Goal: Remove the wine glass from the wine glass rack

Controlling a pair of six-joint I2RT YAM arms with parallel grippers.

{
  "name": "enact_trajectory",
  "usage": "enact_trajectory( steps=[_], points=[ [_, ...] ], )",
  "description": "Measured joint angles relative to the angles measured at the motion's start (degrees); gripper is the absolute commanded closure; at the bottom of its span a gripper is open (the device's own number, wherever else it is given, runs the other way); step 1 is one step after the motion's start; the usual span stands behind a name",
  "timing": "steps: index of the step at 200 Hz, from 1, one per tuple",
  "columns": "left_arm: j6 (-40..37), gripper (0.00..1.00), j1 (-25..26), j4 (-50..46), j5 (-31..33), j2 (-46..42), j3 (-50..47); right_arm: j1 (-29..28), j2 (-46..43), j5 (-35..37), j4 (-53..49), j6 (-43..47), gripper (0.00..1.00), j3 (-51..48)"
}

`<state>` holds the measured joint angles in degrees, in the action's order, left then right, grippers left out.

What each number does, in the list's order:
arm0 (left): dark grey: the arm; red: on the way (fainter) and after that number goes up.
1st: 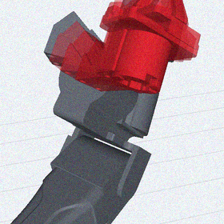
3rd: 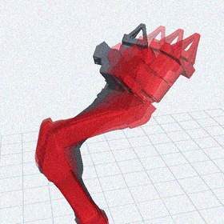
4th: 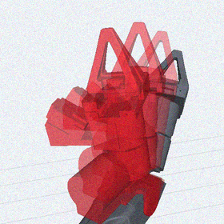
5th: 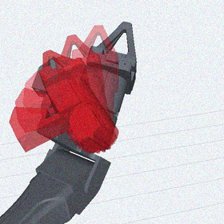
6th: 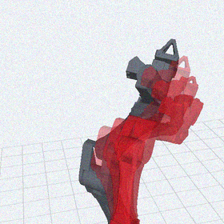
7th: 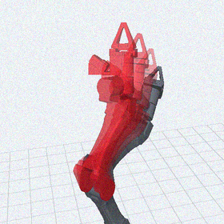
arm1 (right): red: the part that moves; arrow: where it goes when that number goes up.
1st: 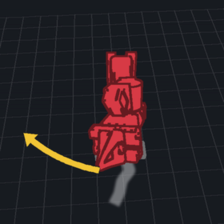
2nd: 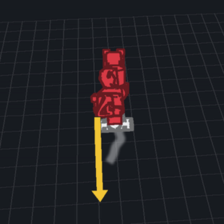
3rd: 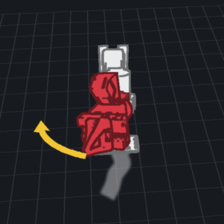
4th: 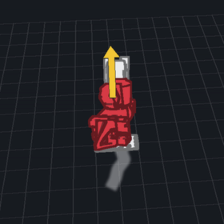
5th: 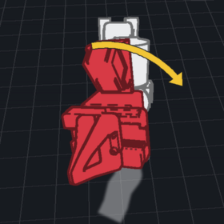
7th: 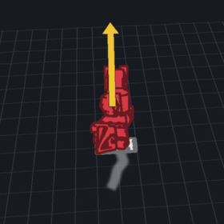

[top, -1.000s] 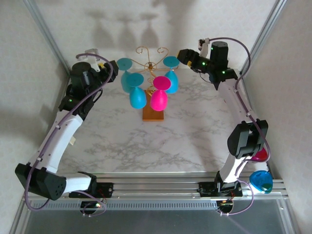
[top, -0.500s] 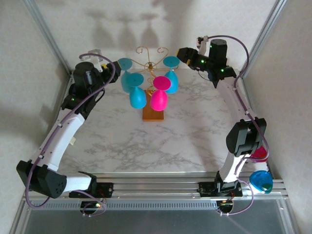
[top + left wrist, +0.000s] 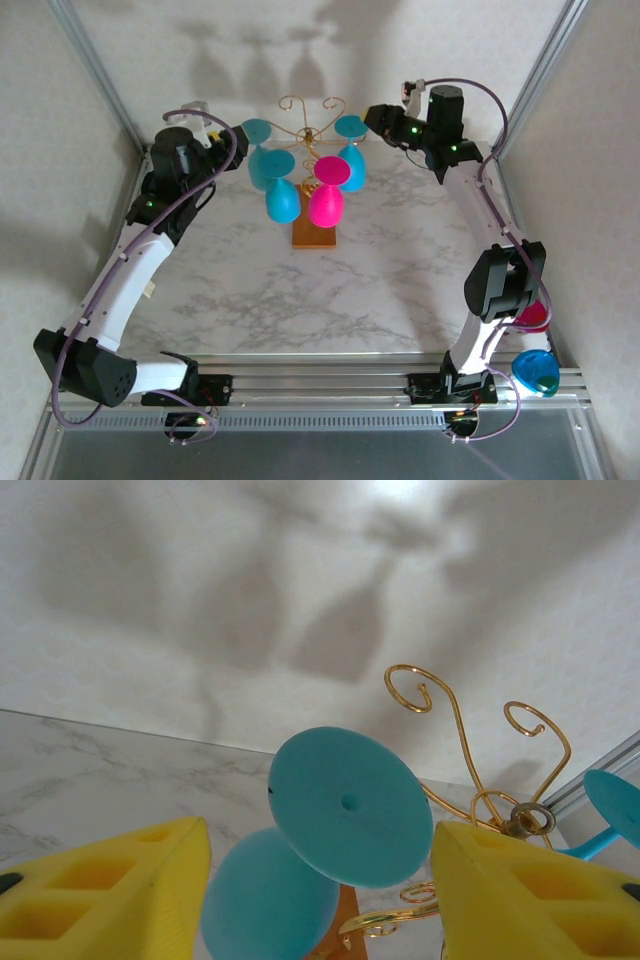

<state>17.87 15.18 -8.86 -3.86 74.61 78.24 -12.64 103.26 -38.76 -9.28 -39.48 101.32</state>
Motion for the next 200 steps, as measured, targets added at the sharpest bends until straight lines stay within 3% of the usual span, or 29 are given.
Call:
enact_trajectory(
  steps=[54,136,200],
  points=[
    [0.00,0.40,0.07,0.00,0.02,0.00,0.00,0.00,-0.57,-0.52,0.70,-0.57,0.70,-1.55],
    [0.00,0.41,0.13,0.00,0.61,0.00,0.00,0.00,-0.76,-1.84,2.67,-2.16,0.70,-1.92],
    [0.00,0.41,0.11,0.00,0.70,0.00,0.00,0.00,-0.76,-2.51,3.34,-2.78,0.77,-2.19]
  ],
)
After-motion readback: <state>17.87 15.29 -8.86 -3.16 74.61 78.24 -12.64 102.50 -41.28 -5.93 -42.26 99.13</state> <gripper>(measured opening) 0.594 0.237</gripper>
